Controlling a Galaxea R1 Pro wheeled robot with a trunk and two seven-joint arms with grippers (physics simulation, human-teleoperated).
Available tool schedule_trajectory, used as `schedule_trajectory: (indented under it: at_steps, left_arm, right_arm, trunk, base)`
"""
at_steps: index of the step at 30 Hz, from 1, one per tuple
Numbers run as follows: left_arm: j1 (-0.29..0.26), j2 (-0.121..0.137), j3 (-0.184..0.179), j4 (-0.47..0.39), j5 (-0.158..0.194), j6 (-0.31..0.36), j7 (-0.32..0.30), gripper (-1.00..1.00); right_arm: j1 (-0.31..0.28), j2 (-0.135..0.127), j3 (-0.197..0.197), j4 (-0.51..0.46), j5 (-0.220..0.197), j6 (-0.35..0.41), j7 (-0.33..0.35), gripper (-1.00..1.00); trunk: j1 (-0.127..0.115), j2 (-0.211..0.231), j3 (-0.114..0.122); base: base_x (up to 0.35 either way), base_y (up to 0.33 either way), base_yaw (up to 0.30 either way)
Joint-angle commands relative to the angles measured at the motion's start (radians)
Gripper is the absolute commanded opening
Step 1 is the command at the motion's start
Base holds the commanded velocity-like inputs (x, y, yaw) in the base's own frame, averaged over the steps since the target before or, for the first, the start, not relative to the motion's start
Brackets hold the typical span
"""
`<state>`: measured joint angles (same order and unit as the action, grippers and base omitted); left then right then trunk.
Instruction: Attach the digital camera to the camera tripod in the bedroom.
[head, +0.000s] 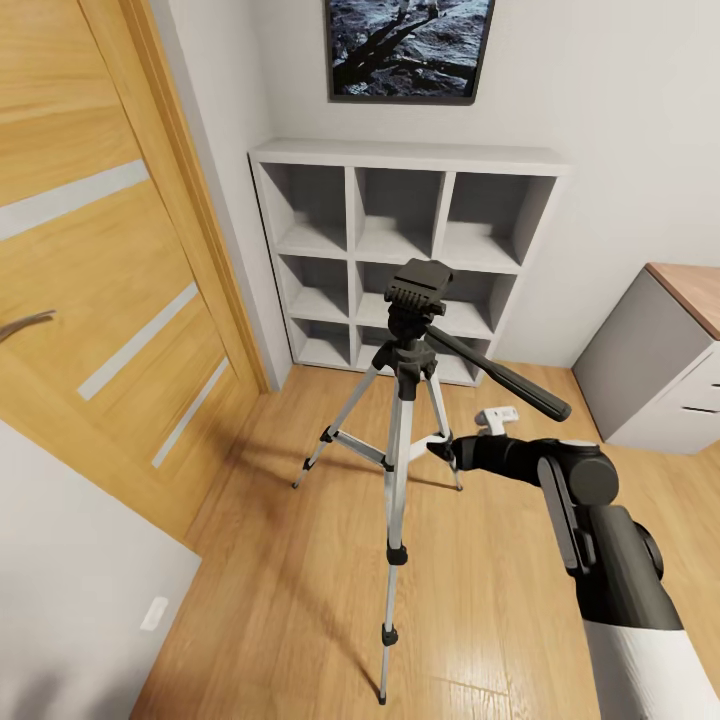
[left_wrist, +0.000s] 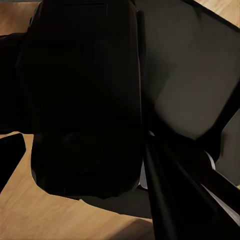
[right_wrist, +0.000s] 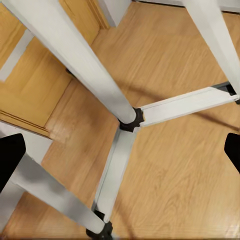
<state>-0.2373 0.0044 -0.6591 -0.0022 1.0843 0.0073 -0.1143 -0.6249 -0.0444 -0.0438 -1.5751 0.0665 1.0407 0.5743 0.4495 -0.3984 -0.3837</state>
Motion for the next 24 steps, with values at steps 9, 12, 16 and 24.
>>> schedule_trajectory:
  at_steps: [9, 12, 16, 24]
  left_arm:
    - [-0.001, 0.000, -0.008, 0.000, 0.008, 0.000, -0.005, -1.00]
    - [-0.001, 0.000, -0.008, 0.000, 0.008, 0.000, -0.005, -1.00]
    - [0.000, 0.000, -0.008, 0.000, 0.008, 0.000, -0.005, -1.00]
    - [0.000, 0.001, -0.008, 0.000, 0.008, 0.000, -0.005, -1.00]
  right_arm:
    - [-0.011, 0.000, 0.000, -0.001, 0.007, 0.007, 0.010, 1.00]
    - [-0.011, 0.000, 0.001, -0.001, 0.006, 0.007, 0.012, 1.00]
    - [-0.012, 0.000, 0.004, 0.000, 0.002, 0.007, 0.028, 1.00]
    - [-0.012, 0.001, 0.007, 0.000, -0.002, 0.007, 0.189, 1.00]
  trunk:
    - [0.000, -0.002, -0.001]
    - [0.000, -0.002, -0.001]
    - [0.000, -0.002, -0.001]
    - [0.000, -0.002, -0.001]
  base:
    - [0.000, 0.000, 0.000]
    - [0.000, 0.000, 0.000]
    - [0.000, 0.000, 0.000]
    - [0.000, 0.000, 0.000]
